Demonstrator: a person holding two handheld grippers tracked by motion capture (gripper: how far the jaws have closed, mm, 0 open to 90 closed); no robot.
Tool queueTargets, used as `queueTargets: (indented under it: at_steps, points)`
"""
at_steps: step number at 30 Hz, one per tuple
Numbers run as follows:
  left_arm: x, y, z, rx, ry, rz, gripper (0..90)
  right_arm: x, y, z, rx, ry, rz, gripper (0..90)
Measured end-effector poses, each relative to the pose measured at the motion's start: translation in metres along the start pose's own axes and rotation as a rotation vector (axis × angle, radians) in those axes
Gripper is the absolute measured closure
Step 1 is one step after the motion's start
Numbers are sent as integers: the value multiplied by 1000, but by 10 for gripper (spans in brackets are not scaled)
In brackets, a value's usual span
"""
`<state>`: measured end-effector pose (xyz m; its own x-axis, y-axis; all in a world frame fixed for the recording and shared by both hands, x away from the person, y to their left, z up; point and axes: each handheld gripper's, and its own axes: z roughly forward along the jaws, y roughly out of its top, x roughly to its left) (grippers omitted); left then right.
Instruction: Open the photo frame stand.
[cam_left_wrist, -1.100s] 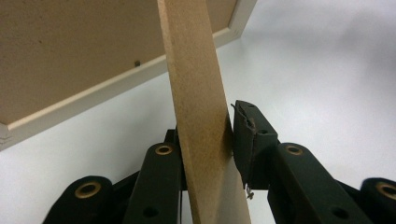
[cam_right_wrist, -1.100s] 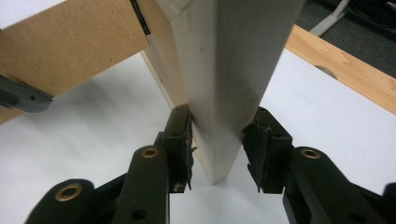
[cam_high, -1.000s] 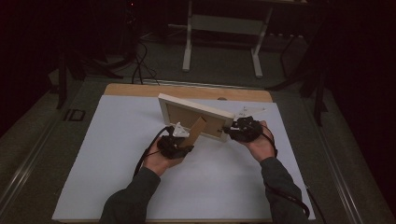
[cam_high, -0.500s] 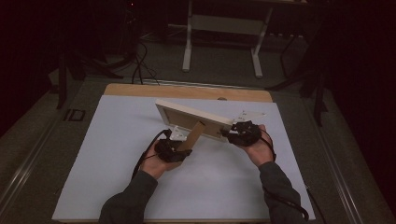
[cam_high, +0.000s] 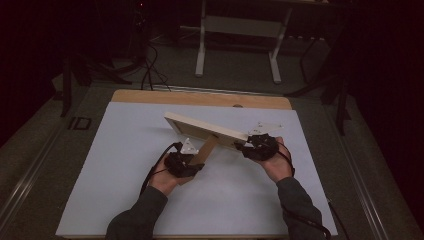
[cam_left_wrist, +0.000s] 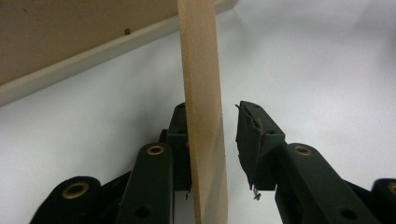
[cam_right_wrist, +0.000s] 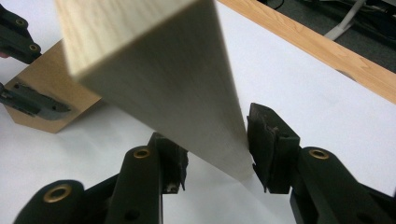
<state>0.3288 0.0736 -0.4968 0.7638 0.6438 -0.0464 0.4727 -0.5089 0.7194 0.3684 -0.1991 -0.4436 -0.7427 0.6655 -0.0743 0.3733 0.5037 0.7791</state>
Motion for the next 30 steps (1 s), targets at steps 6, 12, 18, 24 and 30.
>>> queueTargets:
  at_steps: [6,12,18,24,30]
  points:
    - [-1,-1,-1,-9,5,-7,679,1,-1,0,-5,-4,3,580]
    - [-1,-4,-3,-21,3,-15,668,1,-1,0,-5,-5,4,580]
    - [-1,-5,-6,-22,11,2,645,1,-2,0,-11,-4,11,575]
    - [-1,-7,-13,-48,4,0,631,1,-2,0,-10,-2,20,571]
    - [0,-9,-20,-69,-2,-12,620,0,-2,1,-12,9,34,553]
